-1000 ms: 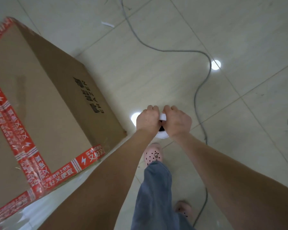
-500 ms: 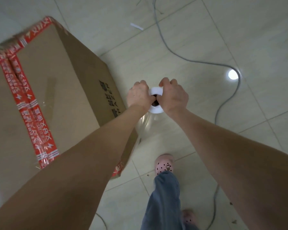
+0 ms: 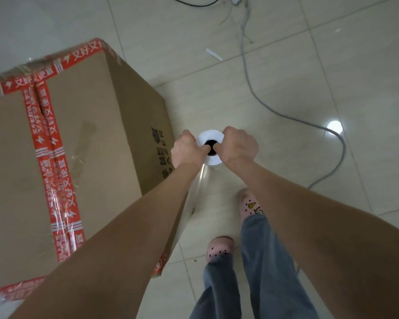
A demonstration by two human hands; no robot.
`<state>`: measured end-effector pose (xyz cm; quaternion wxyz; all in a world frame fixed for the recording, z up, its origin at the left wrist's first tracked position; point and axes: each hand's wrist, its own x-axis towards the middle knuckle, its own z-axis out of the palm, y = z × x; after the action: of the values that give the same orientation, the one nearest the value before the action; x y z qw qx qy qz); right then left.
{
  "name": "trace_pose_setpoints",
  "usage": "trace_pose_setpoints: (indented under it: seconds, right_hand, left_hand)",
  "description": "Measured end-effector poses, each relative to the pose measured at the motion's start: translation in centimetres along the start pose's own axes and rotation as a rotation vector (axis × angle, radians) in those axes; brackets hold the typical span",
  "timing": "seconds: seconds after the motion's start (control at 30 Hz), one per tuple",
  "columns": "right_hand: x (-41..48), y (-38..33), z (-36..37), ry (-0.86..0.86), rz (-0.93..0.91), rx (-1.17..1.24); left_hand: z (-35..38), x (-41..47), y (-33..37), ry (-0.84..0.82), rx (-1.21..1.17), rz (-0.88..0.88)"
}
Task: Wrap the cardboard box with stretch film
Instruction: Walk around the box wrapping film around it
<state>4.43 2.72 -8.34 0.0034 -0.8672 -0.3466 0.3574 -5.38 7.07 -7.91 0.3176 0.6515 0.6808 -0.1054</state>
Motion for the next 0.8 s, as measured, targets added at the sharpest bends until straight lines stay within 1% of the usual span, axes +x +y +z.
trace_pose_setpoints:
  seconds: [0.1, 0.2, 0.3, 0.37, 0.5, 0.57, 0.63, 0.67, 0.8]
  right_hand:
    - [1.6, -0.9, -0.6, -0.004, -0.066, -0.093]
    - [2.8, -1.6, -0.7, 0.006, -0.131, -0.148]
    - [3.6, -2.4, -0.9, 0.026, -0.145, -0.095]
    - [3.9, -2.6, -1.0, 0.001, -0.081, 0.007]
    - [3.8, -2.3, -0.6, -0.176, 0.197, 0.225]
    - [3.8, -2.0, -0.4, -0.225, 0.226, 0.263]
    - [4.3, -2.2, -0.4, -0.211, 0.184, 0.236]
    - [4.5, -2.4, -0.6, -0.203, 0.152, 0.199]
    - [5.5, -3.6, -1.4, -0.138, -0.008, -0.012]
  left_hand:
    - [0.0, 0.8, 0.5, -0.003, -0.011, 0.009]
    - [-0.1, 1.9, 1.0, 0.014, 0.039, 0.036]
    - [-0.4, 2.8, 1.2, 0.042, 0.114, 0.061]
    - [-0.5, 3.2, 1.2, 0.039, 0.176, 0.088]
    - [-0.8, 4.0, 1.9, 0.013, 0.29, 0.167]
    - [-0.9, 4.5, 2.5, -0.024, 0.368, 0.265]
    - [-1.0, 5.0, 3.0, -0.098, 0.452, 0.352]
    - [-1.2, 5.2, 3.3, -0.132, 0.469, 0.356]
    - [-2.2, 6.5, 4.0, -0.127, 0.419, 0.242]
